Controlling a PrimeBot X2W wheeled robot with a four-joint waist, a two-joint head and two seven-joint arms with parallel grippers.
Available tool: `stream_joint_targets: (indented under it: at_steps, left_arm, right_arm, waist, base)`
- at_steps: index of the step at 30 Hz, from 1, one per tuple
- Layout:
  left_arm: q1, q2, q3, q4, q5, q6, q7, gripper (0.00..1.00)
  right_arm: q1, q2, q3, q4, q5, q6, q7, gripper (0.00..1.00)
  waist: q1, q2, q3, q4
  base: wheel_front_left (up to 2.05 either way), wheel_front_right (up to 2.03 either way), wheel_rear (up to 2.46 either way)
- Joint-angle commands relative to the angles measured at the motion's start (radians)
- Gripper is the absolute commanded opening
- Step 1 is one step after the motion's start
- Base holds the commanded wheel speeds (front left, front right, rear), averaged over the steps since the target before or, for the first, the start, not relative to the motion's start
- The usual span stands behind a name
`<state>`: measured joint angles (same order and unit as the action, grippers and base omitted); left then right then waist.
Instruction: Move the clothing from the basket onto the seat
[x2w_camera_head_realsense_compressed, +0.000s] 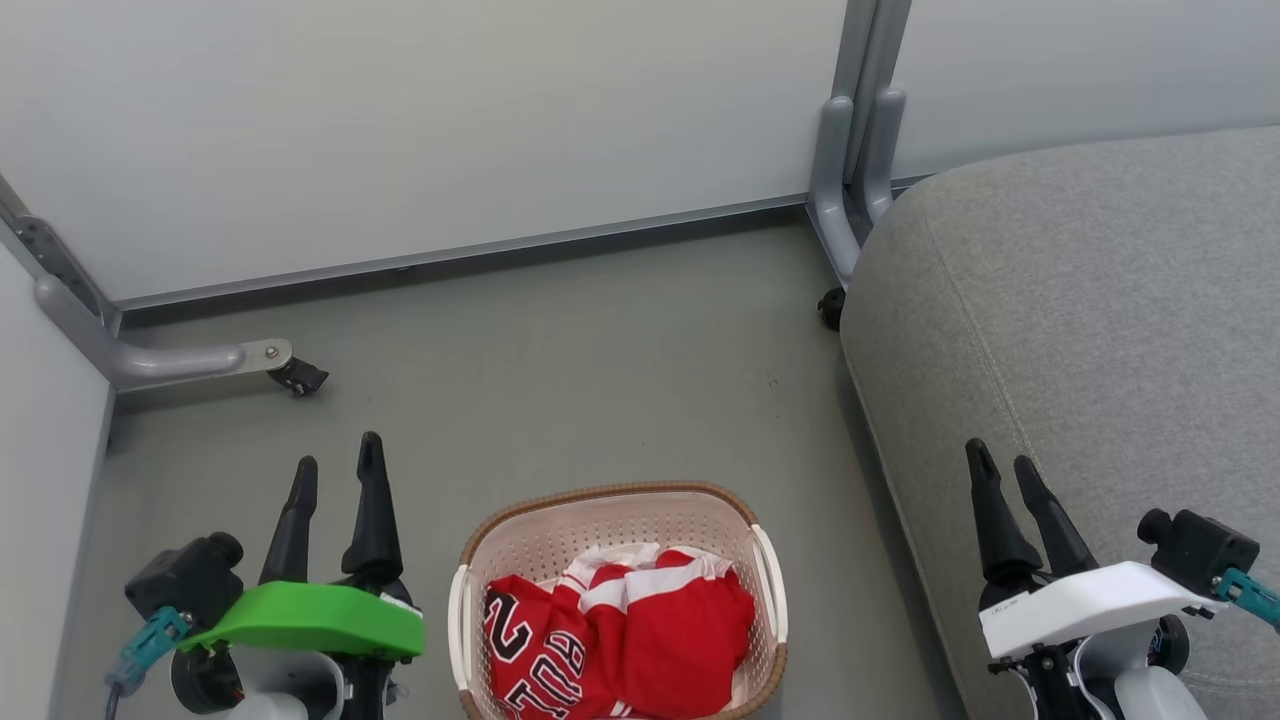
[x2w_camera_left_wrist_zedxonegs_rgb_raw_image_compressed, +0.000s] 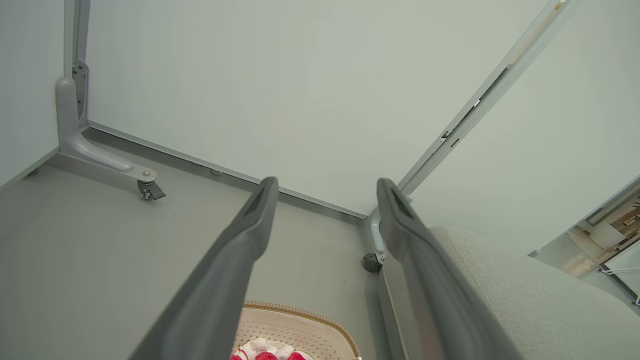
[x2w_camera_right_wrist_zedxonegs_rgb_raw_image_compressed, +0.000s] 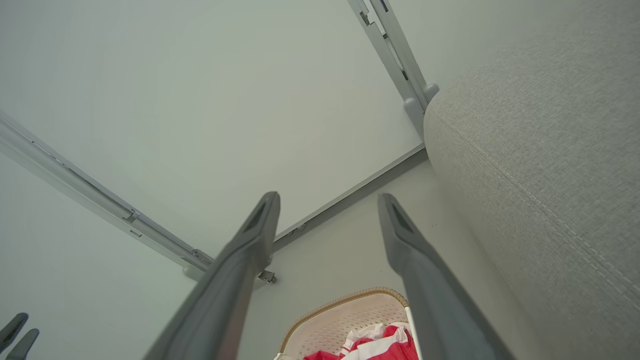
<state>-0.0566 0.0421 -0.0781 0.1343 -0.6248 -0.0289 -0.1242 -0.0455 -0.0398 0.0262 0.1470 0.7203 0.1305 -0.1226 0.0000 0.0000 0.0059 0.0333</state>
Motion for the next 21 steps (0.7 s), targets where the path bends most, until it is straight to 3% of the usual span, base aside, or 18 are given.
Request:
stream_joint_targets:
  at_steps: [1, 21]
  left_arm:
    - [0.004, 0.007, -0.006, -0.015, 0.032, 0.004, -0.009, 1.0]
    - [-0.001, 0.009, -0.043, -0.017, 0.252, 0.03, -0.059, 1.0]
  right_arm:
    - [0.006, -0.007, 0.003, -0.015, -0.031, 0.0, -0.01, 1.0]
    - [0.011, -0.009, 0.002, -0.032, -0.242, 0.0, -0.061, 1.0]
  waist:
    - [0.0, 0.0, -0.001, 0.002]
    - [0.0, 0.0, 0.005, 0.011]
  base:
    - [0.0, 0.0, 0.0]
    - [0.0, 0.0, 0.0]
